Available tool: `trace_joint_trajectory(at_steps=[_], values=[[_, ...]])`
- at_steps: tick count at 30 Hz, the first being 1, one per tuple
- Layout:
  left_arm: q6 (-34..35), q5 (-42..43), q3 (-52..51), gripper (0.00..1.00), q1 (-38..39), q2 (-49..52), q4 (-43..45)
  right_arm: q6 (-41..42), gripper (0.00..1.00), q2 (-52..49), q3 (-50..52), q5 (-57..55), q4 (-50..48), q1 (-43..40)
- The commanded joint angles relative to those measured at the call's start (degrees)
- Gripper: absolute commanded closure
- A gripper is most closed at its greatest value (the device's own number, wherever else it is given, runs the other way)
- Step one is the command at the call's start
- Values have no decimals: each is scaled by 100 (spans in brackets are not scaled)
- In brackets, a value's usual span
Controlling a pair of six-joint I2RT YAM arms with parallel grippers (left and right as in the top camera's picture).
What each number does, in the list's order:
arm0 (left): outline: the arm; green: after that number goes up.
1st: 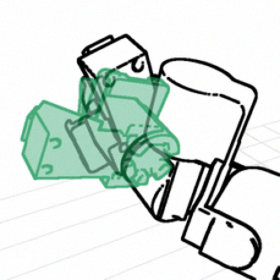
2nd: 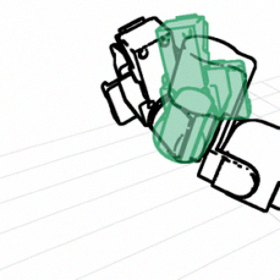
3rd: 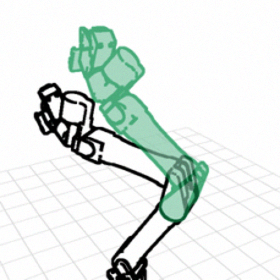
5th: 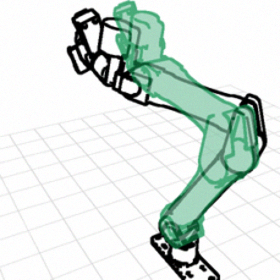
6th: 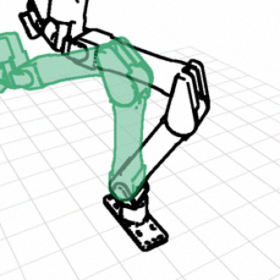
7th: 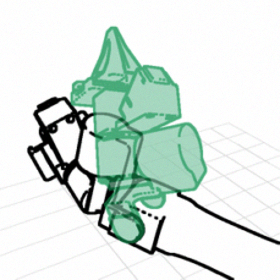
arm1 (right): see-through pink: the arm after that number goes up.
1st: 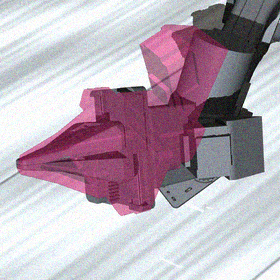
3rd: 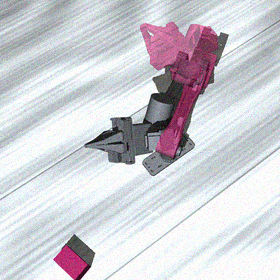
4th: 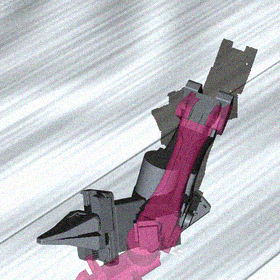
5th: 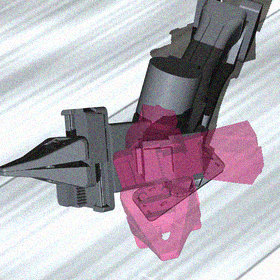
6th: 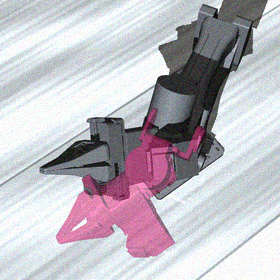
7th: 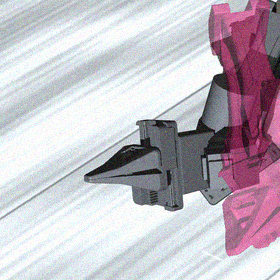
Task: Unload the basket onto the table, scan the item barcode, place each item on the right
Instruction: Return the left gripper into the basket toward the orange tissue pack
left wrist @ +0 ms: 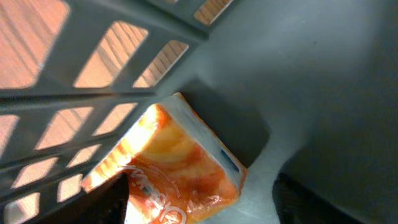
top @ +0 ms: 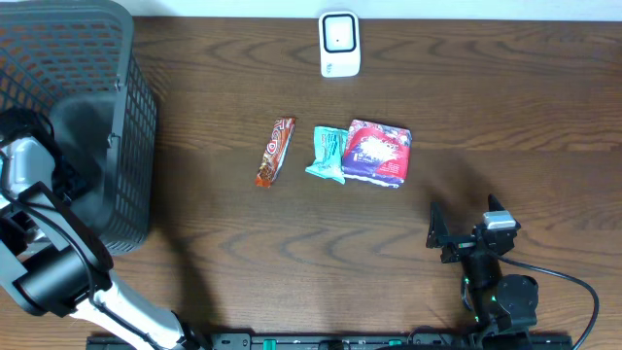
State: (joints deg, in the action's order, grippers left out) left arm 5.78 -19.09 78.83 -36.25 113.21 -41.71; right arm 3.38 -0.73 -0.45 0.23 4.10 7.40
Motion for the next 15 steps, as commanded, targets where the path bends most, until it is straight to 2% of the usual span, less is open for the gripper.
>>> trace_joint_trajectory(at_steps=[1,2,4,10,15], values=[[-66,426,-9,48,-125,249,-37,-26,1,17,15,9,20,9],[-66,431,-9,69,-136,247,-35,-28,1,17,15,9,20,9],[-66,431,-9,92,-136,247,-37,-28,1,17,15,9,20,9],[-63,433,-4,93,-129,103,-151,-28,1,17,15,9,20,9],[-59,474,105,93,-17,-595,-205,-28,1,17,15,9,20,9]])
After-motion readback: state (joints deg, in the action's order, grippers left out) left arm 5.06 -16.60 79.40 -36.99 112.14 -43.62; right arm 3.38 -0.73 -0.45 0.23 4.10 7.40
